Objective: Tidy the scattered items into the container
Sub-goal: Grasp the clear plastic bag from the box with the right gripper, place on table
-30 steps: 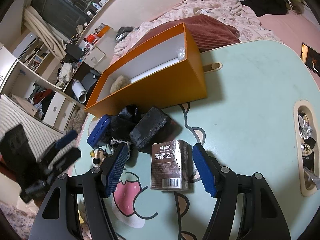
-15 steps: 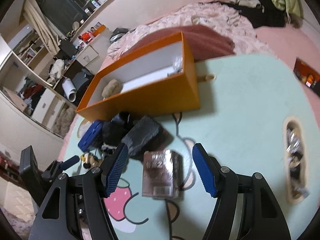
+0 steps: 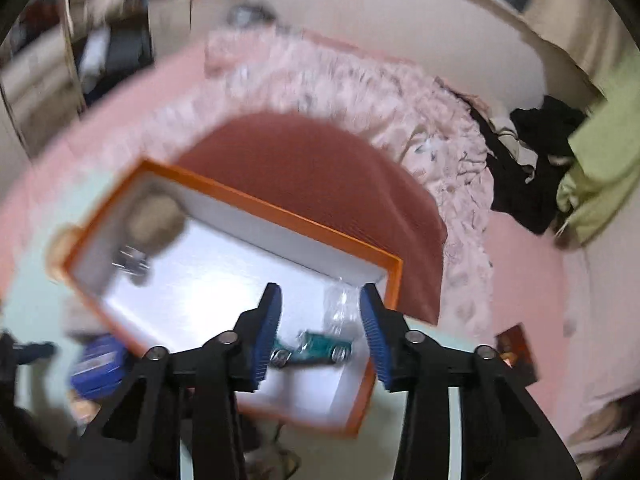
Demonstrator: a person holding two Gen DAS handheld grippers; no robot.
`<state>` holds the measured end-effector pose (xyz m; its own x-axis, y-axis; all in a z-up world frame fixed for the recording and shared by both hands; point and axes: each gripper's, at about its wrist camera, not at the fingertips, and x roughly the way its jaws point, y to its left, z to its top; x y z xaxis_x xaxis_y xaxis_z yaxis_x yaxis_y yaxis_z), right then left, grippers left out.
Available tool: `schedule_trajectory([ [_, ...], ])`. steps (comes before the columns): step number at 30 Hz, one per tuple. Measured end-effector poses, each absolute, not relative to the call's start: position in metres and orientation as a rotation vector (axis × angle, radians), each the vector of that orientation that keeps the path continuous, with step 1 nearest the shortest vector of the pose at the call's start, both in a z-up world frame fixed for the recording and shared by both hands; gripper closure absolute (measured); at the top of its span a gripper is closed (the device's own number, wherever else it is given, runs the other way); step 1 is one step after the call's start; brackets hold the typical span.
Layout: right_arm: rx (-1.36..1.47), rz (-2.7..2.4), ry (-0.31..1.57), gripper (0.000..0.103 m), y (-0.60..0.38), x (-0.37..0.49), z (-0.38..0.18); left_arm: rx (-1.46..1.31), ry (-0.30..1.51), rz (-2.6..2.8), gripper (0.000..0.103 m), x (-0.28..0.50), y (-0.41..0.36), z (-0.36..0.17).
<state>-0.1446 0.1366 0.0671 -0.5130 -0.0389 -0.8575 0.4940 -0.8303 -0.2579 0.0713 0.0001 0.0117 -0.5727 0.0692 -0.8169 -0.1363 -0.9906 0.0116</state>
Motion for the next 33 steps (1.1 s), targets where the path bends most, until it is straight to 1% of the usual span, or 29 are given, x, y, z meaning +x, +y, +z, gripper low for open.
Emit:
schedule_trajectory([
  [1, 1.387, -2.371, 0.771, 0.065, 0.13, -0.155, 0.055, -1.39, 0.11, 2.685, 0.0, 0.072, 0.001, 0.01],
  [3, 1.463, -2.357, 0.905, 0.076, 0.123, -0.169, 0.036, -1.39, 0.11, 2.685, 0.0, 0.071, 0.002, 0.01],
  [5, 1.549, -2.331, 1.007, 0.081, 0.122, -0.179, 0.015, -1.39, 0.111, 2.685, 0.0, 0.072, 0.002, 0.01],
  [7, 1.585, -2.318, 1.067, 0.083, 0.121, -0.184, 0.0, -1.39, 0.11, 2.685, 0.0, 0.072, 0.002, 0.01],
  [8, 1.61, -2.317, 1.088, 0.087, 0.122, -0.187, -0.005, -1.389, 0.11, 2.686, 0.0, 0.072, 0.002, 0.009],
  [10, 1.6, -2.348, 1.095, 0.089, 0.123, -0.189, -0.005, -1.389, 0.108, 2.686, 0.0, 0.073, 0.003, 0.009],
  [11, 1.589, -2.361, 1.081, 0.093, 0.124, -0.189, -0.002, -1.388, 0.109, 2.686, 0.0, 0.073, 0.003, 0.009],
  [12, 1.574, -2.379, 1.05, 0.096, 0.127, -0.188, 0.002, -1.388, 0.109, 2.686, 0.0, 0.073, 0.003, 0.009],
  [15, 1.493, -2.449, 0.886, 0.097, 0.134, -0.182, 0.028, -1.388, 0.109, 2.687, 0.0, 0.073, 0.003, 0.008],
  [21, 1.233, -2.451, 0.315, 0.097, 0.179, -0.138, 0.104, -1.388, 0.108, 2.688, 0.0, 0.074, 0.004, 0.007],
  [24, 1.183, -2.37, 0.083, 0.096, 0.207, -0.108, 0.119, -1.388, 0.108, 2.688, 0.0, 0.074, 0.006, 0.006],
  [26, 1.185, -2.305, -0.037, 0.096, 0.229, -0.092, 0.116, -1.384, 0.103, 2.686, 0.0, 0.074, 0.006, 0.006],
  [28, 1.215, -2.245, -0.122, 0.096, 0.246, -0.077, 0.101, -1.356, 0.081, 2.683, 0.0, 0.076, 0.005, 0.008],
  [31, 1.272, -2.223, -0.171, 0.096, 0.26, -0.065, 0.072, -1.267, 0.054, 2.702, 0.0, 0.082, 0.004, 0.018],
  [33, 1.323, -2.193, -0.237, 0.096, 0.263, -0.06, 0.05, -1.214, 0.068, 2.705, 0.0, 0.083, 0.005, 0.027],
])
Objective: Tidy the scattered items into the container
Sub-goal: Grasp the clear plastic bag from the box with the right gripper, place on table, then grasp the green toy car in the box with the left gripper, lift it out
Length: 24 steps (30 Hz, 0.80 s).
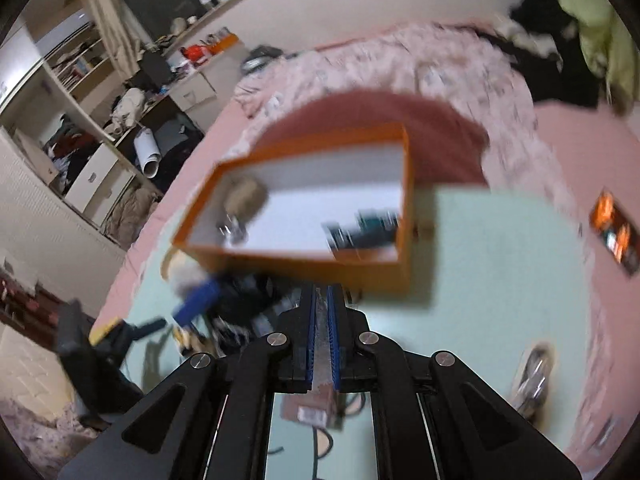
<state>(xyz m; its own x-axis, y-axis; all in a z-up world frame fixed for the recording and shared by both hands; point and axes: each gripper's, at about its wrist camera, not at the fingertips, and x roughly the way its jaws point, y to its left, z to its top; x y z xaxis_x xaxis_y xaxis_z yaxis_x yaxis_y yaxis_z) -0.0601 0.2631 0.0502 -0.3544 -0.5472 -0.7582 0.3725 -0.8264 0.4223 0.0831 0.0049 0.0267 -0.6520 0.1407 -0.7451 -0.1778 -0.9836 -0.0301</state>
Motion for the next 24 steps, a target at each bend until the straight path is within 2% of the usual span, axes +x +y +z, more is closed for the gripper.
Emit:
schedule_trajectory([
  [4, 1.365, -2.146, -0.362, 0.093, 0.264, -0.059, 0.023, -1.07, 0.142, 2.693, 0.0, 0.071, 0.009, 0.066],
  [6, 1.349, -2.102, -0.433, 0.084, 0.264, -0.06, 0.019, -0.987, 0.177, 2.67, 0.0, 0.059, 0.015, 0.092],
  [8, 1.312, -2.079, -0.475, 0.082, 0.262, -0.057, 0.02, -0.932, 0.199, 2.639, 0.0, 0.038, 0.022, 0.117],
  [10, 1.257, -2.095, -0.489, 0.072, 0.261, -0.054, 0.027, -0.918, 0.215, 2.598, 0.001, 0.015, 0.035, 0.135],
  [12, 1.213, -2.144, -0.484, 0.057, 0.266, -0.051, 0.033, -0.926, 0.233, 2.539, 0.003, -0.011, 0.052, 0.147],
  [13, 1.187, -2.164, -0.484, 0.056, 0.269, -0.047, 0.037, -0.944, 0.249, 2.494, 0.007, -0.026, 0.061, 0.149],
  [17, 1.17, -2.17, -0.517, 0.056, 0.282, -0.043, 0.043, -1.078, 0.348, 2.293, 0.017, -0.083, 0.101, 0.135],
  [19, 1.165, -2.188, -0.529, 0.056, 0.29, -0.042, 0.044, -1.185, 0.359, 2.199, 0.032, -0.11, 0.114, 0.119],
  [24, 1.162, -2.208, -0.577, 0.056, 0.309, -0.041, 0.043, -1.412, 0.294, 1.993, 0.039, -0.152, 0.132, 0.07],
])
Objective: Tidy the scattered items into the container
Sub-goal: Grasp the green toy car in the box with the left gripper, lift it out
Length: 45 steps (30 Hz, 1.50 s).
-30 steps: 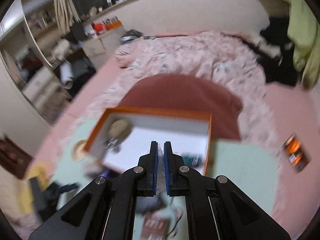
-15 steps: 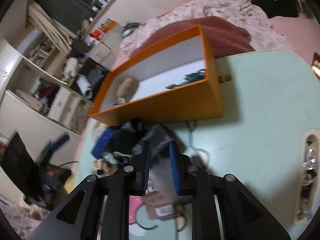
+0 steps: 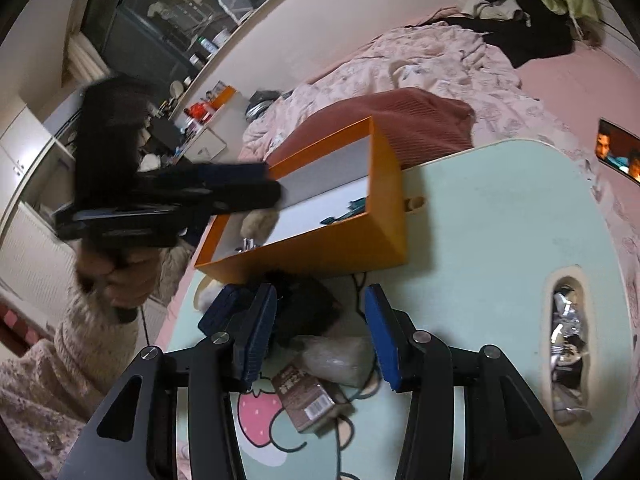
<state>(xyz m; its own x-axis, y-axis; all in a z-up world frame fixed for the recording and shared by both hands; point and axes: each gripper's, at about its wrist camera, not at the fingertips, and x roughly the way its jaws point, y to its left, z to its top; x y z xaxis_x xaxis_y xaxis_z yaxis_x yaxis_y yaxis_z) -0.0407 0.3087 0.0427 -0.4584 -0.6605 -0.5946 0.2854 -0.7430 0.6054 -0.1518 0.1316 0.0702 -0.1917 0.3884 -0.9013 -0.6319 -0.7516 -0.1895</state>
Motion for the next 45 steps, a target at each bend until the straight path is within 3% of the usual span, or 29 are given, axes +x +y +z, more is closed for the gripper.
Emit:
schedule_trajectory([
  [5, 1.153, -2.224, -0.607, 0.056, 0.321, -0.043, 0.043, -1.517, 0.284, 1.922, 0.046, -0.163, 0.144, 0.041],
  [8, 1.151, -2.226, -0.621, 0.056, 0.323, -0.043, 0.043, -1.604, 0.288, 1.906, 0.062, -0.172, 0.146, 0.019],
  [11, 1.152, -2.218, -0.634, 0.056, 0.324, -0.043, 0.043, -1.584, 0.274, 1.915, 0.062, -0.172, 0.146, 0.014],
  [14, 1.15, -2.212, -0.641, 0.056, 0.325, -0.043, 0.043, -1.598, 0.253, 1.893, 0.078, -0.163, 0.146, 0.013],
  [21, 1.152, -2.208, -0.659, 0.056, 0.327, -0.043, 0.042, -1.524, 0.202, 1.976, 0.08, -0.146, 0.126, 0.027],
  [26, 1.153, -2.214, -0.674, 0.056, 0.33, -0.043, 0.042, -1.37, 0.04, 2.072, 0.08, -0.126, 0.092, 0.078],
  [31, 1.161, -2.22, -0.665, 0.056, 0.329, -0.043, 0.042, -1.25, 0.009, 2.127, 0.08, -0.077, 0.07, 0.116],
  [44, 1.176, -2.213, -0.613, 0.056, 0.315, -0.04, 0.043, -1.309, -0.005, 2.252, 0.079, 0.009, 0.052, 0.052],
  [45, 1.175, -2.214, -0.605, 0.056, 0.313, -0.04, 0.044, -1.284, -0.016, 2.278, 0.07, 0.012, 0.05, 0.054],
])
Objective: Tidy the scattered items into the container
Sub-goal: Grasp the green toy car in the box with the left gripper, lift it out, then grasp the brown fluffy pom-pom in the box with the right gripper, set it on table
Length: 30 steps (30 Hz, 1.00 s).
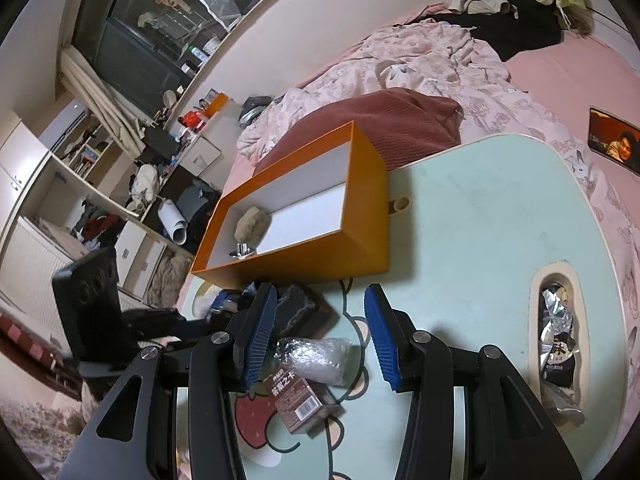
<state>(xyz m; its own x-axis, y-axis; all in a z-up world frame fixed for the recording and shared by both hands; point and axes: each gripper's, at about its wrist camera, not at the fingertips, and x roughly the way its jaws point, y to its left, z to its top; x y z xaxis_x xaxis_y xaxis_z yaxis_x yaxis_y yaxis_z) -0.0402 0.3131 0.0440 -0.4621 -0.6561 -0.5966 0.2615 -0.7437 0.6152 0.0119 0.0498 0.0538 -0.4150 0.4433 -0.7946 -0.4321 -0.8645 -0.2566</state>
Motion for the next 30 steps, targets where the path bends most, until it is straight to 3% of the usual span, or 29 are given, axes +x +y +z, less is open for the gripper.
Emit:
schedule_trajectory([
  [1, 1.174, -2.214, -0.598, 0.056, 0.311, -0.04, 0.045, -1.262, -0.027, 2.299, 0.056, 0.015, 0.047, 0.056],
  [3, 1.174, -2.214, -0.581, 0.056, 0.307, -0.041, 0.047, -1.208, -0.049, 2.357, 0.038, 0.026, 0.041, 0.061],
  [4, 1.171, -2.212, -0.571, 0.056, 0.305, -0.041, 0.048, -1.182, -0.051, 2.392, 0.034, 0.032, 0.038, 0.063],
  [9, 1.157, -2.194, -0.507, 0.056, 0.284, -0.049, 0.06, -1.111, -0.006, 2.59, 0.032, 0.061, 0.023, 0.064],
  [13, 1.172, -2.171, -0.439, 0.056, 0.258, -0.064, 0.071, -1.112, -0.004, 2.741, 0.021, 0.083, 0.009, 0.054],
  [19, 1.263, -2.061, -0.363, 0.056, 0.203, -0.102, 0.079, -1.236, 0.085, 2.815, 0.02, 0.096, 0.0, 0.027],
  [23, 1.368, -1.944, -0.351, 0.056, 0.153, -0.13, 0.068, -1.35, 0.213, 2.794, 0.016, 0.091, 0.004, 0.004],
  [30, 1.589, -1.97, -0.313, 0.056, 0.098, -0.17, 0.027, -1.343, 0.194, 2.778, 0.012, 0.093, 0.0, 0.002],
])
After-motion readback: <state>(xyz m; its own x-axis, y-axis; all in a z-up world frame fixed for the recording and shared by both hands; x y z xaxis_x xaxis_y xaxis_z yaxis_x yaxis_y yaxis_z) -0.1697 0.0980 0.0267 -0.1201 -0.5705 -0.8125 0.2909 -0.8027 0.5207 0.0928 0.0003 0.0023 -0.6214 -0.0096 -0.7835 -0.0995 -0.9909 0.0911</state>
